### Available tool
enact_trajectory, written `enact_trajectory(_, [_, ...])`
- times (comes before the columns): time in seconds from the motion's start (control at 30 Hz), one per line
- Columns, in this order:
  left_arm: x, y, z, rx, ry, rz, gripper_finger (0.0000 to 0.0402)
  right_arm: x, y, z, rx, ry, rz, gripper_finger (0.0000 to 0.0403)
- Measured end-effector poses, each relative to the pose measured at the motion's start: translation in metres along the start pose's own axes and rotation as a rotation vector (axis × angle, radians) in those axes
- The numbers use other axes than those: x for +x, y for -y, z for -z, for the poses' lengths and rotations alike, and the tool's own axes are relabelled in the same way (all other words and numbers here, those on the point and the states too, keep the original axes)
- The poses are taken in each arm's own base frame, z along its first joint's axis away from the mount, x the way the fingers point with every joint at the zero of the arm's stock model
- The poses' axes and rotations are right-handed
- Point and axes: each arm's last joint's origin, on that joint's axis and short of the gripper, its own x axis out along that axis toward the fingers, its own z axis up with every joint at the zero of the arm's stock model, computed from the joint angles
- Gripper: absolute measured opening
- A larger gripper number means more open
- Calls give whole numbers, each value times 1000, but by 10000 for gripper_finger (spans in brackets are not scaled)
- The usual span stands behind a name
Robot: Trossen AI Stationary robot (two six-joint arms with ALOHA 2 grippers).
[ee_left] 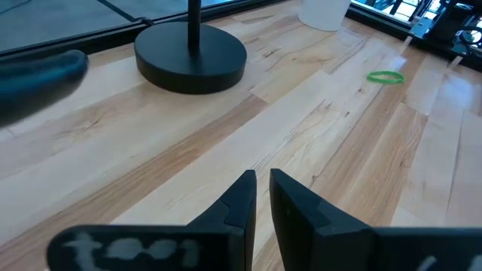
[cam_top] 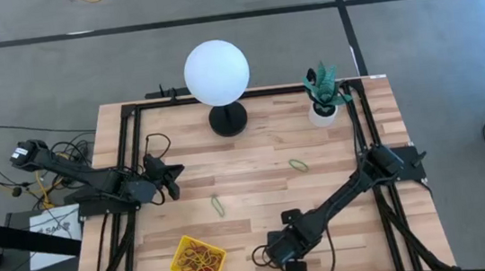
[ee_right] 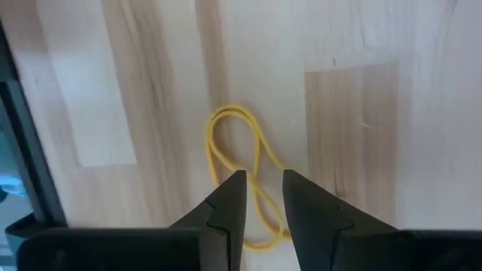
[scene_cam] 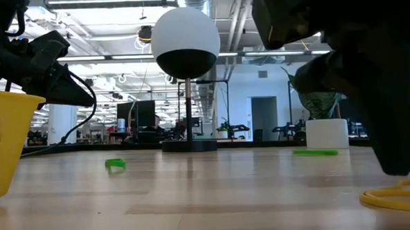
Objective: Pick and place items into bin
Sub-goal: Put the yellow rubber band into the yellow bin
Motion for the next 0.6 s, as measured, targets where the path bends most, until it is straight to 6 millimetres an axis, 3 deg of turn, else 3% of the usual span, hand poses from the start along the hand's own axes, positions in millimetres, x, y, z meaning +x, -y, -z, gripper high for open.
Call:
enact_trajectory(0.43, [0, 0, 0, 0, 0, 0, 28, 19, 6, 12, -28, 42, 29, 79])
enact_trajectory(0.6, [0, 0, 0, 0, 0, 0, 28, 20, 4, 5, -109, 67, -43, 32])
